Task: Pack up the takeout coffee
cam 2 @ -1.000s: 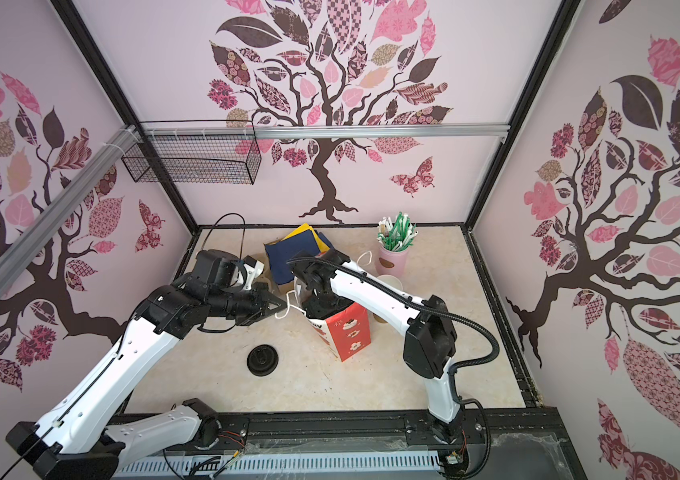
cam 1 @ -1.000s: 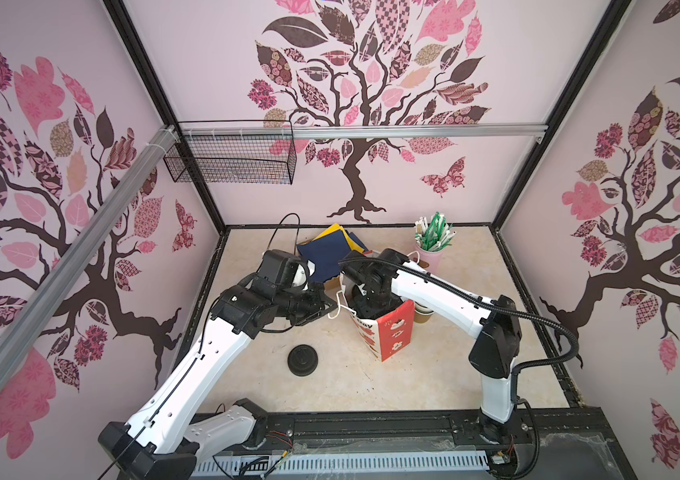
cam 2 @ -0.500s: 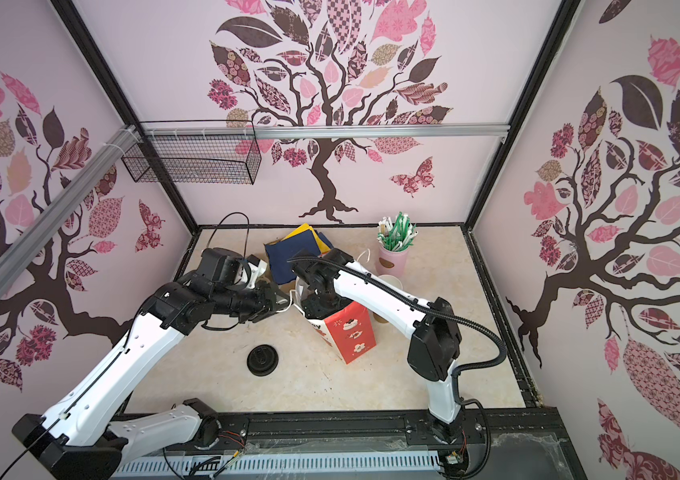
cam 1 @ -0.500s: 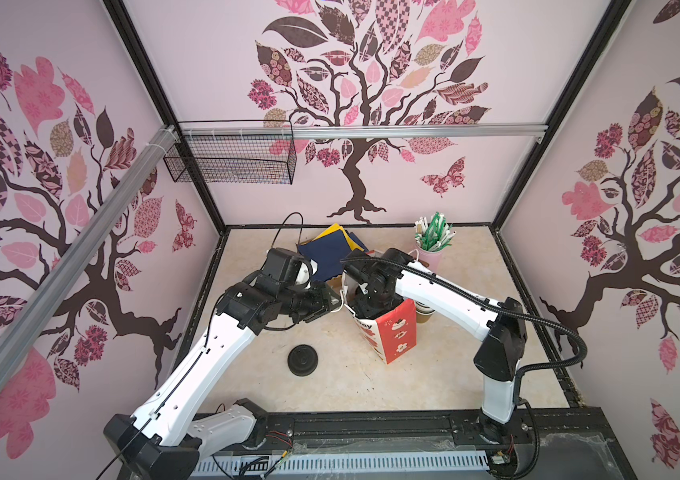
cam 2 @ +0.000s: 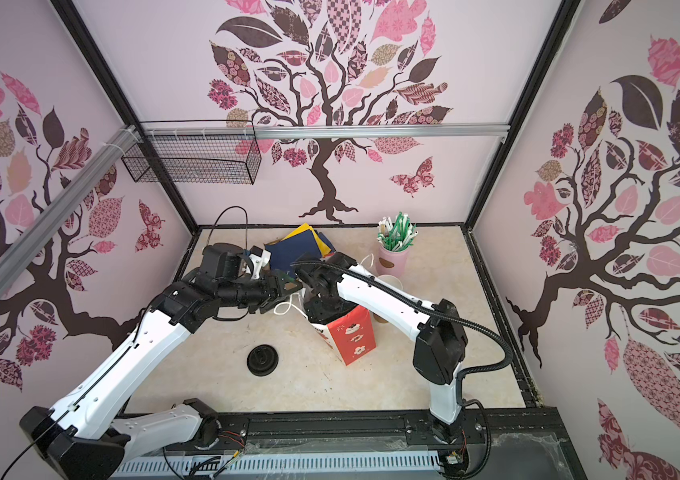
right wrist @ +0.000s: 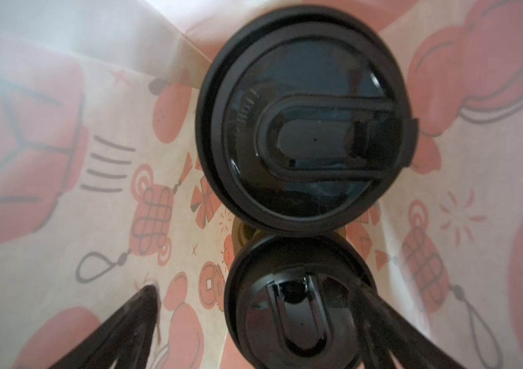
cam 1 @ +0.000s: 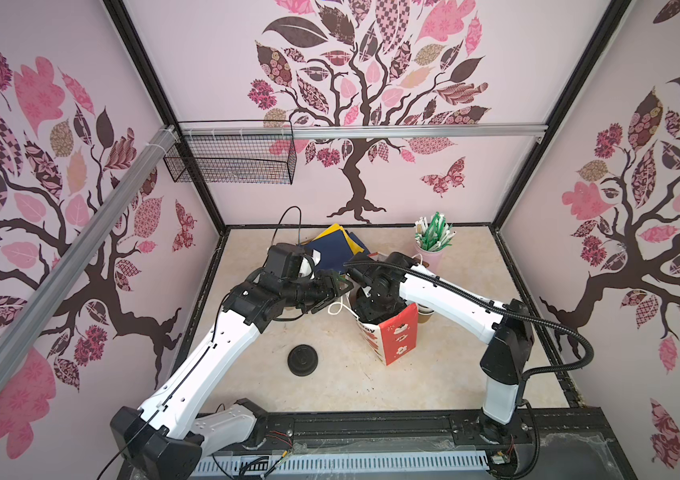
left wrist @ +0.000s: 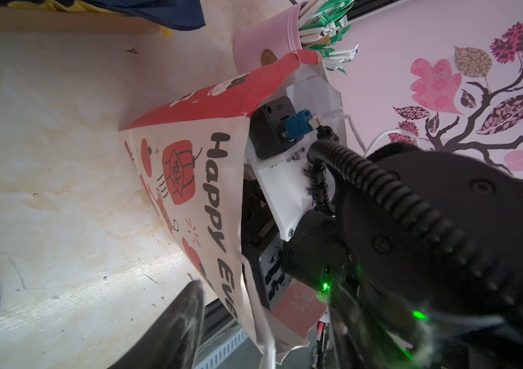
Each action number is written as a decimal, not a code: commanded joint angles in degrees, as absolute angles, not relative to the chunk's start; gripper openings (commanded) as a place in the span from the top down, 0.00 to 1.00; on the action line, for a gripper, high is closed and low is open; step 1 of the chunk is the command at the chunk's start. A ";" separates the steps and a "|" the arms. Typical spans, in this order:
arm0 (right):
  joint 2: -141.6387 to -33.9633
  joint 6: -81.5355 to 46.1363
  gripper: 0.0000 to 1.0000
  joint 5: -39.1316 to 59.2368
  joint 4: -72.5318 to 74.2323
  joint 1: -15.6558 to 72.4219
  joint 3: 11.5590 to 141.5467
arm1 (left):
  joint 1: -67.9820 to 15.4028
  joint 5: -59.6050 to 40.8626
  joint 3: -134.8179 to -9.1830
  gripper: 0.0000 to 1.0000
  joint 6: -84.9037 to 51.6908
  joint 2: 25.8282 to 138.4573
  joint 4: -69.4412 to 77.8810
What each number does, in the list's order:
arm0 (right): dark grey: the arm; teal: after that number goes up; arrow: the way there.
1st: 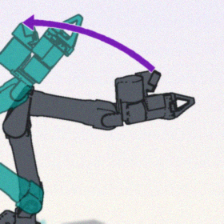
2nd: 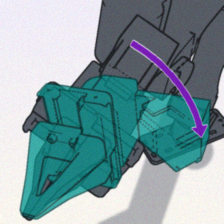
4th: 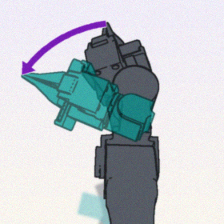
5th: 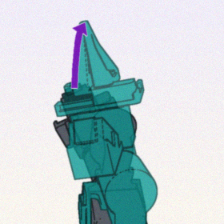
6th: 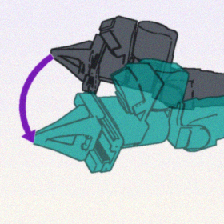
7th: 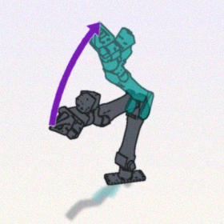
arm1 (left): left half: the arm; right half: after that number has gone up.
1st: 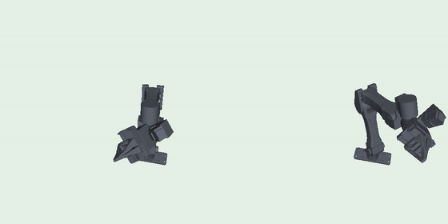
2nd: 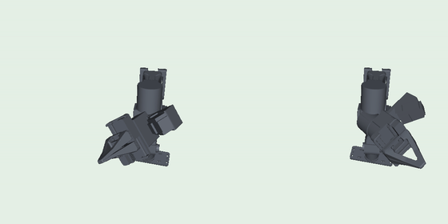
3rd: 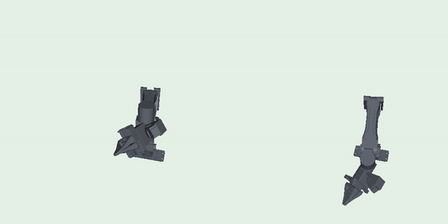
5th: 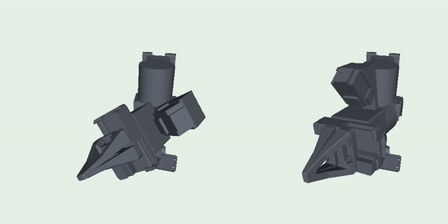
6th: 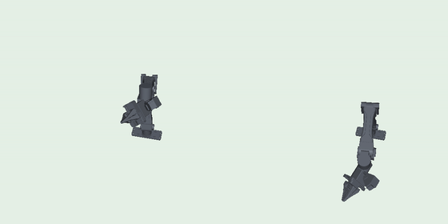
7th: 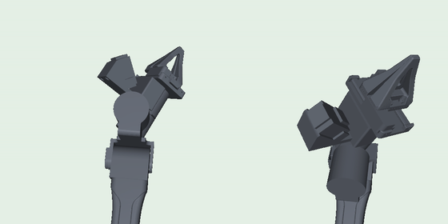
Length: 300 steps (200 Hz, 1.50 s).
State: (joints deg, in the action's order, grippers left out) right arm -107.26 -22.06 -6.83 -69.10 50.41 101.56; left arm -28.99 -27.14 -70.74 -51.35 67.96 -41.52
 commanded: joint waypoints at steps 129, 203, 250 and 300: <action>-103.03 -24.52 0.03 -11.93 -68.13 52.23 102.63 | -30.63 -25.57 -70.33 1.00 -48.86 73.28 -42.18; -102.88 -24.30 0.03 -13.24 -66.73 54.81 103.13 | -33.23 -19.07 -74.34 1.00 -54.19 72.28 -45.37; -99.48 -24.67 0.04 -16.58 -65.17 54.54 99.80 | -33.23 -16.16 -76.72 1.00 -54.82 70.85 -47.25; -96.77 -25.58 0.02 -10.76 -62.40 53.17 94.82 | -33.22 -15.55 -76.45 1.00 -54.23 70.49 -48.59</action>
